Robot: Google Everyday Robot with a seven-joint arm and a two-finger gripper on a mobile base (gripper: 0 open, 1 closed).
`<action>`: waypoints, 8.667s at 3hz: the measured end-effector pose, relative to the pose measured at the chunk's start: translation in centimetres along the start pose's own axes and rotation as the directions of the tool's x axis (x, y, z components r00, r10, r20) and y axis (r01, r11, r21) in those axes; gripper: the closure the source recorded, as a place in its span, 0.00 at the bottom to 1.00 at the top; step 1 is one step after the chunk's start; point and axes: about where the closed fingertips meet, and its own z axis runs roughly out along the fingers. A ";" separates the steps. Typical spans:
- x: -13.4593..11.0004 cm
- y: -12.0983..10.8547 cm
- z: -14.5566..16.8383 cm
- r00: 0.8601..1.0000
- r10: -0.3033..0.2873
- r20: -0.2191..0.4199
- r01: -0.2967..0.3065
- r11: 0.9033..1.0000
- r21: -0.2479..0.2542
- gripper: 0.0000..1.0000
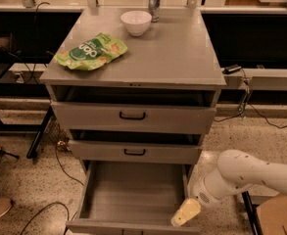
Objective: Close bottom drawer
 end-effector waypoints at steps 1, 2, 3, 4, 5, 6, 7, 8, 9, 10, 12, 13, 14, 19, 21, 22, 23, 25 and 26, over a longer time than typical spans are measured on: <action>5.4 -1.5 5.7 0.993 0.116 -0.022 -0.116 0.993 -0.015 0.00; 9.7 -2.6 10.6 0.976 0.213 -0.048 -0.215 0.976 -0.021 0.00; 12.4 -3.4 15.1 0.960 0.271 -0.067 -0.274 0.961 -0.033 0.19; 12.8 -2.9 15.7 0.959 0.274 -0.075 -0.278 0.959 -0.047 0.42; 12.8 -2.8 15.8 0.959 0.274 -0.077 -0.278 0.959 -0.049 0.66; 13.3 -3.4 17.8 0.956 0.284 -0.079 -0.286 0.958 -0.025 0.89; 15.1 -5.2 22.7 0.943 0.324 -0.072 -0.323 0.946 0.024 1.00; 16.2 -6.6 26.4 0.939 0.343 -0.026 -0.343 0.939 0.034 1.00; 15.2 -7.8 29.1 0.944 0.328 0.023 -0.329 0.944 0.036 1.00; 12.2 -8.7 30.1 0.955 0.283 0.090 -0.287 0.957 0.035 1.00; 12.1 -8.6 30.4 0.950 0.291 0.114 -0.297 0.954 0.035 1.00; 9.7 -10.0 30.5 0.958 0.237 0.164 -0.251 0.965 0.073 1.00; 9.8 -10.0 30.5 0.958 0.237 0.164 -0.251 0.965 0.073 1.00; -2.4 -16.8 30.7 0.945 0.047 0.324 -0.077 0.994 0.082 1.00; -2.6 -17.8 31.2 0.944 0.035 0.328 -0.074 0.992 0.106 1.00; -3.3 -20.1 31.2 0.936 0.014 0.353 -0.075 0.984 0.159 1.00; -3.8 -21.3 30.9 0.927 0.004 0.376 -0.079 0.980 0.183 1.00; -5.8 -24.2 29.8 0.903 -0.034 0.429 -0.074 0.970 0.232 1.00; -7.4 -26.2 29.2 0.883 -0.059 0.466 -0.067 0.966 0.251 1.00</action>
Offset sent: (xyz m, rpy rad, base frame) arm -0.0759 -0.0449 -0.2049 -0.0379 0.2227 -0.2660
